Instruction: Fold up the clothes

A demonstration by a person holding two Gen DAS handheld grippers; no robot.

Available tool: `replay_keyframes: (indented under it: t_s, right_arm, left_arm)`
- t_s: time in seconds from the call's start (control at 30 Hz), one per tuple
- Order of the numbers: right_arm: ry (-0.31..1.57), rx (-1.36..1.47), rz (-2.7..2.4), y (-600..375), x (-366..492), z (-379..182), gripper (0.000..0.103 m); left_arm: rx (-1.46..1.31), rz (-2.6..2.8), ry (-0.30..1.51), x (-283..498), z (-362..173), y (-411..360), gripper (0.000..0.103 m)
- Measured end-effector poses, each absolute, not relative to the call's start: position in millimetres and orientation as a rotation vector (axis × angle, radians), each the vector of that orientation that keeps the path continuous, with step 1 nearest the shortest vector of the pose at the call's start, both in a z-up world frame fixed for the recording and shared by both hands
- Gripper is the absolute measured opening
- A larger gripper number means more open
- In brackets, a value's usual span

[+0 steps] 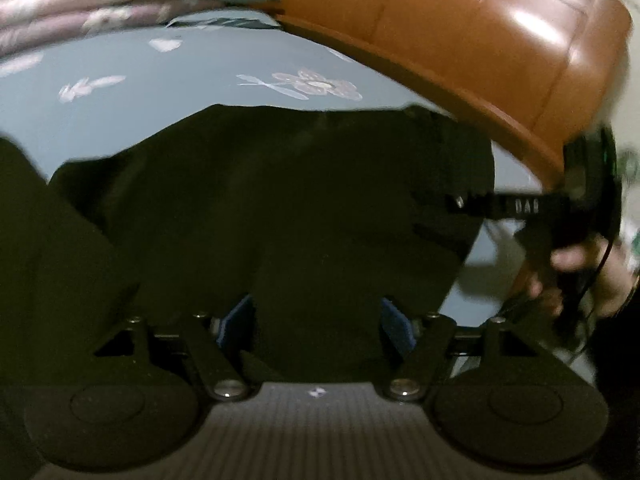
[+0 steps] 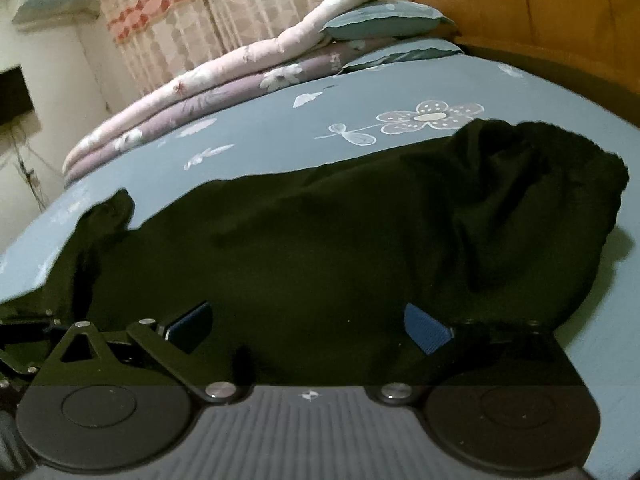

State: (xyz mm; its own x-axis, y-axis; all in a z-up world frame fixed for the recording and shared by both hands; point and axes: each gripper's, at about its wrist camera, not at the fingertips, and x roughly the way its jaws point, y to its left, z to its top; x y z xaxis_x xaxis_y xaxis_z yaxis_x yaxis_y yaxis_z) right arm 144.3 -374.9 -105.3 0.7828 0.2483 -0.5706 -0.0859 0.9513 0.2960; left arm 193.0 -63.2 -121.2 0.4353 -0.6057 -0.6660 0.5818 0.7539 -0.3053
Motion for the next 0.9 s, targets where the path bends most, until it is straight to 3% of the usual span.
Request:
replay_keyframes:
  t_s: [0.23, 0.43, 0.63, 0.77, 0.87, 0.9]
  right_arm:
    - [0.564, 0.26, 0.191, -362, 155, -83, 0.103]
    - [0.53, 0.249, 0.358, -326, 222, -55, 0.103]
    - [0.692, 0.233, 0.405, -308, 256, -104, 0.103]
    - [0.685, 0.108, 0.42, -296, 251, -108, 0.103]
    - [0.682, 0.108, 0.422, -296, 249, -109, 0.103]
    - [0.682, 0.119, 0.424, -298, 249, -108, 0.103]
  left_arm:
    - [-0.03, -0.683, 0.709, 229, -91, -49, 0.072]
    - [-0.051, -0.483, 0.759, 263, -120, -25, 0.071]
    - [-0.12, -0.443, 0.731, 279, -116, 5, 0.071]
    - [-0.083, -0.523, 0.695, 297, -98, 1, 0.071]
    - [-0.042, -0.632, 0.718, 317, -96, -1, 0.064]
    - [-0.017, -0.66, 0.731, 322, -96, -4, 0.053]
